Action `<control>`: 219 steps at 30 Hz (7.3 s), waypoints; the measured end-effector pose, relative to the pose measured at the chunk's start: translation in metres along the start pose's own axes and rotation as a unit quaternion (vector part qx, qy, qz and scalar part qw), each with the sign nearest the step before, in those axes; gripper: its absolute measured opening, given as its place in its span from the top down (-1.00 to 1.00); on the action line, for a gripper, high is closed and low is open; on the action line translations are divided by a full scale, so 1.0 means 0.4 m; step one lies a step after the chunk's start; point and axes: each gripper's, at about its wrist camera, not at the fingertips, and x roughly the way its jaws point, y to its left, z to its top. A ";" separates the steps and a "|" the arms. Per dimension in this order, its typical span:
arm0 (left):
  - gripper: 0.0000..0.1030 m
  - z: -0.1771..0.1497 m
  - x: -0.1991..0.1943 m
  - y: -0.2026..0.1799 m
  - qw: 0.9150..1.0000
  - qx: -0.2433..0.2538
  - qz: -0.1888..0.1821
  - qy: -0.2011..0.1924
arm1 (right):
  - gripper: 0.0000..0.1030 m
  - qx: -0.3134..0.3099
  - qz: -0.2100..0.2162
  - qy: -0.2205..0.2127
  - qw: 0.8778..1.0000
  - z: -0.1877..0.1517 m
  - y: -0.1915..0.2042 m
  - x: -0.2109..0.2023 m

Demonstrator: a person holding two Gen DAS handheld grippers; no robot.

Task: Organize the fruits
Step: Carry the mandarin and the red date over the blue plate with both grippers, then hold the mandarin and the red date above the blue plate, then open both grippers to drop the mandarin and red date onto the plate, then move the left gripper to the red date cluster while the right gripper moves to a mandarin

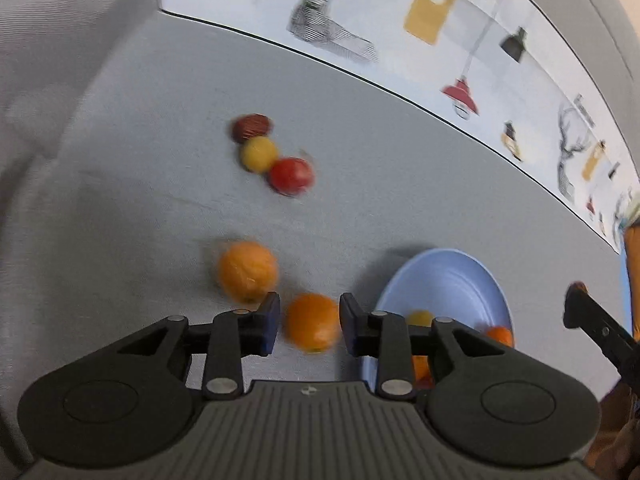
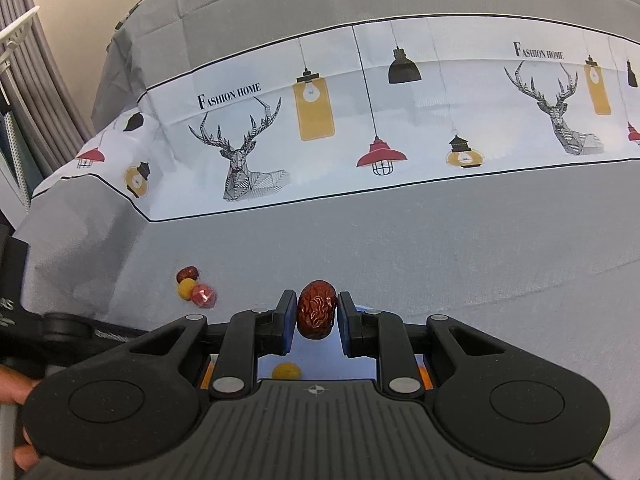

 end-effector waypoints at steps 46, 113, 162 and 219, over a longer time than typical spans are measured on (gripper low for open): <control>0.30 -0.015 -0.015 -0.135 0.990 0.108 0.015 -0.084 | 0.55 -0.033 -0.028 0.099 0.994 -0.051 -0.038 0.069; 0.30 -0.109 -0.004 -0.296 0.956 0.264 -0.073 -0.102 | 0.55 -0.056 -0.028 0.166 0.984 -0.083 -0.026 0.107; 0.30 -0.115 -0.007 -0.307 0.955 0.267 -0.076 -0.105 | 0.55 -0.065 -0.024 0.174 0.982 -0.094 -0.017 0.110; 0.26 -0.084 -0.038 -0.284 0.963 0.228 -0.072 -0.127 | 0.05 -0.073 -0.063 0.132 0.987 -0.068 -0.009 0.092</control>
